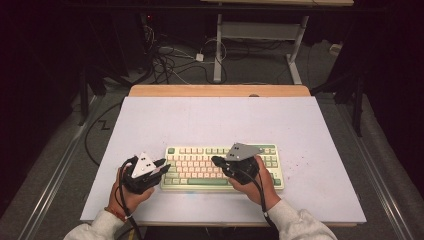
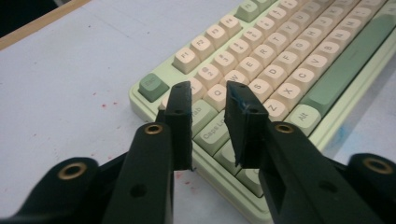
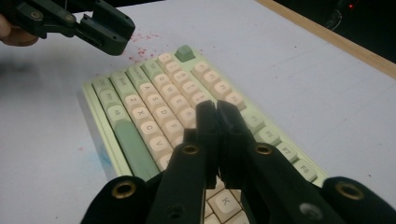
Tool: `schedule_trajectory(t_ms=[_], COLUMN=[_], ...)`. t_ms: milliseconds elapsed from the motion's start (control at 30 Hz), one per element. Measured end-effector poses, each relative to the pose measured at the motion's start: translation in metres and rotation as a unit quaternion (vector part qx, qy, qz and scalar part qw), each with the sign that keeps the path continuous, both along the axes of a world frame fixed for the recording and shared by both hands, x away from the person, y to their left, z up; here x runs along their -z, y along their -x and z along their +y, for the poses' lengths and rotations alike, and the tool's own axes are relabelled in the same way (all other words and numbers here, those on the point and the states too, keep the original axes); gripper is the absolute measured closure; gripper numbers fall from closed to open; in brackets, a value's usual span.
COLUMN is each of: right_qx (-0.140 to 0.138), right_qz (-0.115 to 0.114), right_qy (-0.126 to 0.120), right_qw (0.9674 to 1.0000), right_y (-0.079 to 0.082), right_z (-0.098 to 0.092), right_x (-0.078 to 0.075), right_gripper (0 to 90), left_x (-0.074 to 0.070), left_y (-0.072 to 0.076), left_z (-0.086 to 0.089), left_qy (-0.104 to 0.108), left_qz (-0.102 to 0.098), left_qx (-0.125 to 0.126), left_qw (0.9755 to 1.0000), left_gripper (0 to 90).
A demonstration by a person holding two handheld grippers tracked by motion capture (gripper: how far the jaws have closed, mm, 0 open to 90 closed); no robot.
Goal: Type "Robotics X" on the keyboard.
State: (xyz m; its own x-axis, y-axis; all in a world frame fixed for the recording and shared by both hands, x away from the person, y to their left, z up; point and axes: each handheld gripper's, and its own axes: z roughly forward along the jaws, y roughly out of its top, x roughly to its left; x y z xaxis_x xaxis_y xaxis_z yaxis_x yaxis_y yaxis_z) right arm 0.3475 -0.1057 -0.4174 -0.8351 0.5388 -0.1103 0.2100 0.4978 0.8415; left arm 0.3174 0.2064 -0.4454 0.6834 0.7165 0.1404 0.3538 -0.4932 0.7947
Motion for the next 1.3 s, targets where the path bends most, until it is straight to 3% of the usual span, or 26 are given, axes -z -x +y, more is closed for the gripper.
schedule_trajectory(t_ms=[300, 433, 600, 900, 1300], right_qx=[0.014, 0.016, 0.017, 0.035, 0.05], right_qz=[-0.003, -0.005, -0.008, -0.027, -0.049], right_qy=[-0.004, -0.004, -0.003, 0.007, 0.019], right_qw=[0.9999, 0.9998, 0.9998, 0.999, 0.9974], right_y=[-0.002, -0.003, -0.004, -0.006, -0.005], right_z=[-0.008, -0.009, -0.009, -0.009, -0.02], right_x=[0.001, 0.001, 0.001, 0.003, -0.006], right_gripper=[77.3, 68.4, 49.0, 25.3, 22.7], left_x=[0.003, 0.003, 0.006, 0.009, 0.016], left_y=[0.001, 0.002, 0.002, 0.003, 0.01], left_z=[0.0, -0.001, -0.003, -0.004, 0.001], left_qy=[0.003, 0.006, -0.007, -0.017, -0.029], left_qz=[-0.006, -0.007, -0.001, -0.006, -0.008], left_qx=[-0.012, -0.008, -0.007, -0.008, -0.001], left_qw=[0.9999, 0.9999, 1.0, 0.9998, 0.9995], left_gripper=[44.6, 34.8, 22.5, 17.1, 17.1])
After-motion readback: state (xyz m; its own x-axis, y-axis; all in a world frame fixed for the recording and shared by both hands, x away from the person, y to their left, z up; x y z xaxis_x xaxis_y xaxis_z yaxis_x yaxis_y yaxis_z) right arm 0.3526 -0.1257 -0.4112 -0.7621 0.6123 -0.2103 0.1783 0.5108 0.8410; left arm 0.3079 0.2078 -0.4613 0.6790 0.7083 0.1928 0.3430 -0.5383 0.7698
